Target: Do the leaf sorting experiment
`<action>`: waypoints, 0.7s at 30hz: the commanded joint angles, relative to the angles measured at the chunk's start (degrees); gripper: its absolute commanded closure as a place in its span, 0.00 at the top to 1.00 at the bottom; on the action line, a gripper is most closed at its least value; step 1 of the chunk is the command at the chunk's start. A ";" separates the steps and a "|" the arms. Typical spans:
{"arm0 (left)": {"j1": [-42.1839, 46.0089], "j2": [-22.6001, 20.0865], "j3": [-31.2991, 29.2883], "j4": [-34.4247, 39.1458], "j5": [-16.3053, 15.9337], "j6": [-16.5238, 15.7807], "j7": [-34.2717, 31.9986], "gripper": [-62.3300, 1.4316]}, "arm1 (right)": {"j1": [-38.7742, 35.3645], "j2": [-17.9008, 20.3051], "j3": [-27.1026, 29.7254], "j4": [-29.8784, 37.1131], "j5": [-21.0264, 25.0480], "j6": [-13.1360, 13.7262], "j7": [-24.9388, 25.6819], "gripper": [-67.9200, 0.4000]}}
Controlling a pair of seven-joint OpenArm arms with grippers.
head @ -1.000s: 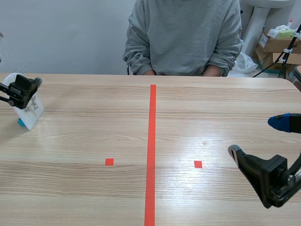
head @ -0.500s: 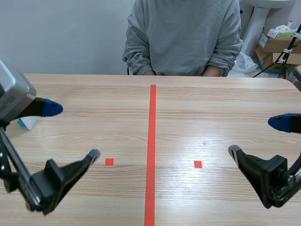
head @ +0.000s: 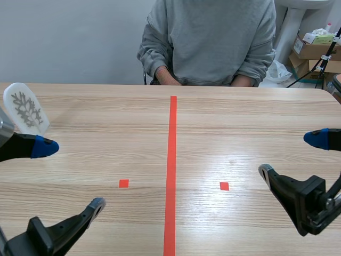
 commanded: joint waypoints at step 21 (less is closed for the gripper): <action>-0.04 3.30 -3.56 0.35 -3.76 -0.17 -0.61 1.00 | 0.66 0.48 0.57 0.22 0.57 0.02 0.24 0.85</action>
